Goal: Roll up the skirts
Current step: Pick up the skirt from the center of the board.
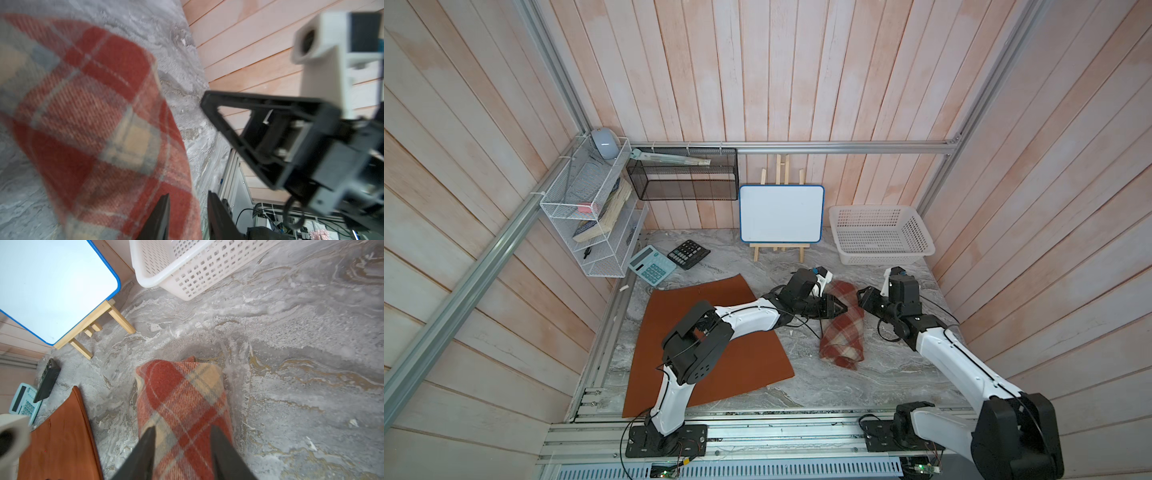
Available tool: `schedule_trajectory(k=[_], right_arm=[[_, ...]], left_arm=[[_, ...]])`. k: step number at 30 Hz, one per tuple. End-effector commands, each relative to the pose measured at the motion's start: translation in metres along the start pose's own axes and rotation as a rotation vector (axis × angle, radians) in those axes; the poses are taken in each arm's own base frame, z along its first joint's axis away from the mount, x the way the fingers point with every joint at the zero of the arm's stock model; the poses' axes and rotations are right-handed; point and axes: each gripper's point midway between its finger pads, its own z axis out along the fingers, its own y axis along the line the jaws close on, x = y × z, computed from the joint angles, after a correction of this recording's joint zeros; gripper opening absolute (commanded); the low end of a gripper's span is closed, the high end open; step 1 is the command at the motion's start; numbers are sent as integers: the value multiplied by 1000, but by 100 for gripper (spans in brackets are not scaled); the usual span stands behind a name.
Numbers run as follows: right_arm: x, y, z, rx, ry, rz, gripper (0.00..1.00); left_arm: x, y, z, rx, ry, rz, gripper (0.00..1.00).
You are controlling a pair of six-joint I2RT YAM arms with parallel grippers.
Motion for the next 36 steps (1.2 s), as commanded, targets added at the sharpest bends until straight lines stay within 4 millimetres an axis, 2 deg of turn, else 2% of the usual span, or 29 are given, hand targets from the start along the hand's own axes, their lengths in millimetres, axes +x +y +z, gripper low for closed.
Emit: schedule_trajectory(k=[1, 6, 10, 17, 20, 26, 36], right_arm=[[20, -20, -5, 42, 18, 17, 63], [54, -23, 4, -10, 121, 39, 65], [74, -26, 13, -26, 193, 40, 65], [105, -38, 13, -29, 275, 67, 65], [115, -37, 10, -52, 296, 75, 65], [124, -49, -1, -19, 287, 55, 67], [146, -59, 4, -9, 352, 64, 71]], left_arm=[[24, 2, 14, 2, 100, 32, 33], [39, 16, 26, -23, 151, 31, 33], [54, 40, 32, -65, 194, 15, 31], [77, 89, 23, -113, 221, -59, 30], [83, 101, 23, -125, 240, -70, 29], [86, 111, 22, -136, 250, -83, 28], [77, 115, 13, -144, 244, -74, 27]])
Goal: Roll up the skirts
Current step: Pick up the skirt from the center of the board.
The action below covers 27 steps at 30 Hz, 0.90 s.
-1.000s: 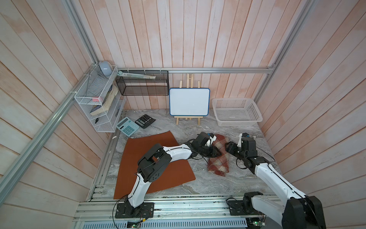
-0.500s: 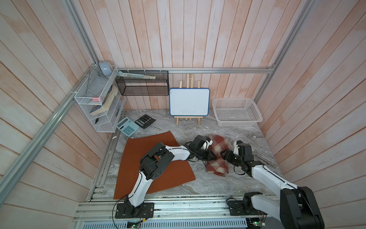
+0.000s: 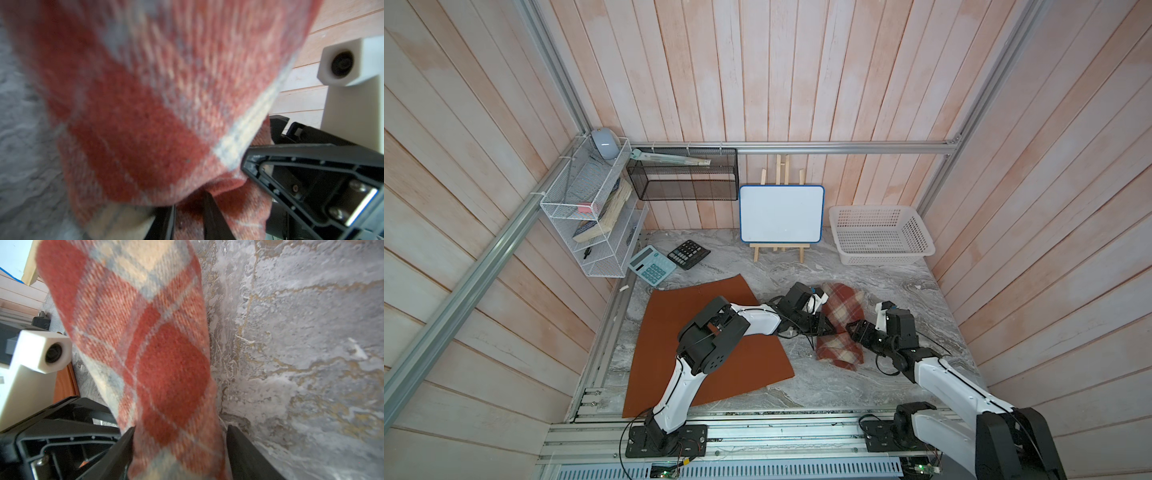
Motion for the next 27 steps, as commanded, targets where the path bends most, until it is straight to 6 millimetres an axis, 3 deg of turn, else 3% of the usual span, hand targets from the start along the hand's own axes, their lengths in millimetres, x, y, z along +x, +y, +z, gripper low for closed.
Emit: schedule_trajectory(k=[1, 7, 14, 18, 21, 24, 27], right_arm=[[42, -26, 5, 69, 146, 23, 71], [54, -21, 14, 29, 228, 42, 72], [99, -30, 18, 1, 401, 127, 72], [100, -30, 20, -2, 402, 121, 71], [98, -16, 22, -54, 427, 98, 57], [93, 3, 23, -144, 429, 90, 19], [82, 20, 21, -207, 413, 68, 0]], left_arm=[[27, 47, 0, -114, 76, -70, 27], [23, 46, -7, -123, 103, -60, 27], [14, 43, -7, -99, 106, -68, 27], [5, 42, -8, -75, 86, -69, 27], [0, 42, -7, -67, 85, -67, 27], [-6, 38, -8, -57, 76, -59, 27], [-10, 37, -10, -56, 71, -54, 27]])
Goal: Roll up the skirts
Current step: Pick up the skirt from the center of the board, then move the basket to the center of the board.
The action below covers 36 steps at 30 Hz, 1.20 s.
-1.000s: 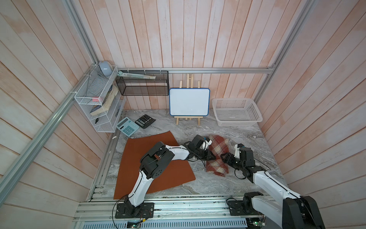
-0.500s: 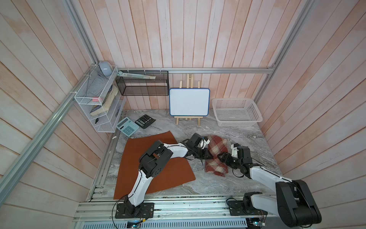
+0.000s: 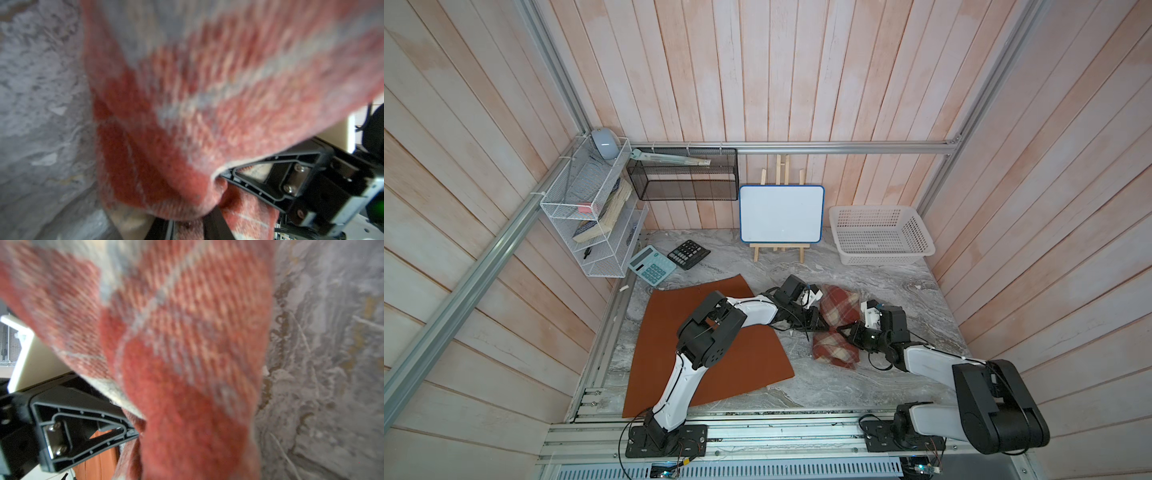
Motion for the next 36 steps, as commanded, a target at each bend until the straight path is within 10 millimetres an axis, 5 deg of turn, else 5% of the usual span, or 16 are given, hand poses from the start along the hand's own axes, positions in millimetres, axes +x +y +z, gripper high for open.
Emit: schedule_trajectory(k=[1, 9, 14, 23, 30, 36], right_arm=[[55, -1, -1, -22, 220, 58, 0], [7, 40, -28, -55, 37, -44, 0], [-9, 50, -39, -50, -36, -74, 0], [-45, 73, -62, -17, -156, -153, 0], [-131, 92, -92, 91, -320, -218, 0], [-235, 93, -99, 239, -482, -278, 0]], left_arm=[[-5, 19, 3, -52, -13, -9, 27], [-20, 0, -31, -55, -97, 14, 34], [-40, -16, -81, -65, -266, 27, 64], [-45, -16, -139, -85, -393, 2, 65], [-35, -20, -163, -74, -430, 3, 65], [-30, -23, -167, -74, -428, 39, 65]])
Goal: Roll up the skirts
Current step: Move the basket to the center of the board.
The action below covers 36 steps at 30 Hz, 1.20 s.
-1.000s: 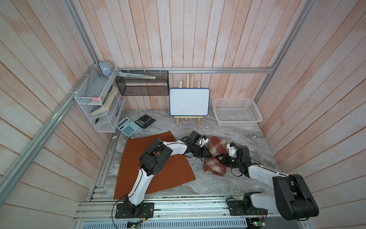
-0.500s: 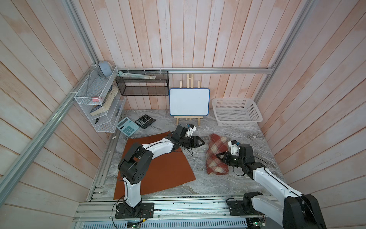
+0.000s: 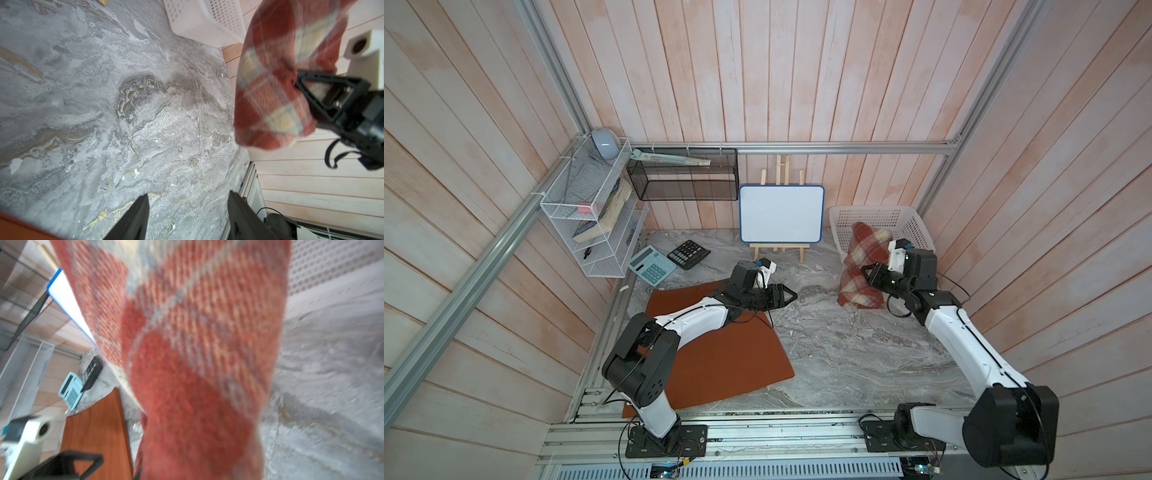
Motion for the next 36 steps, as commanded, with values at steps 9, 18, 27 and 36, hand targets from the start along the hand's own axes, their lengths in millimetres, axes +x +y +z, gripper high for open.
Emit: schedule_trajectory(k=[9, 18, 27, 36], right_arm=[[-145, 1, 60, 83, -296, -196, 0], [-178, -26, 107, 169, -389, -286, 0], [-152, -58, 158, 191, -367, -290, 0], [-110, -84, 201, 153, -280, -275, 0]], left_arm=[[-3, -15, 3, 82, 1, 54, 63], [5, -16, 6, 123, 29, 46, 62], [13, -12, 7, 133, 50, 45, 61], [9, -19, 3, 139, 35, 68, 61]])
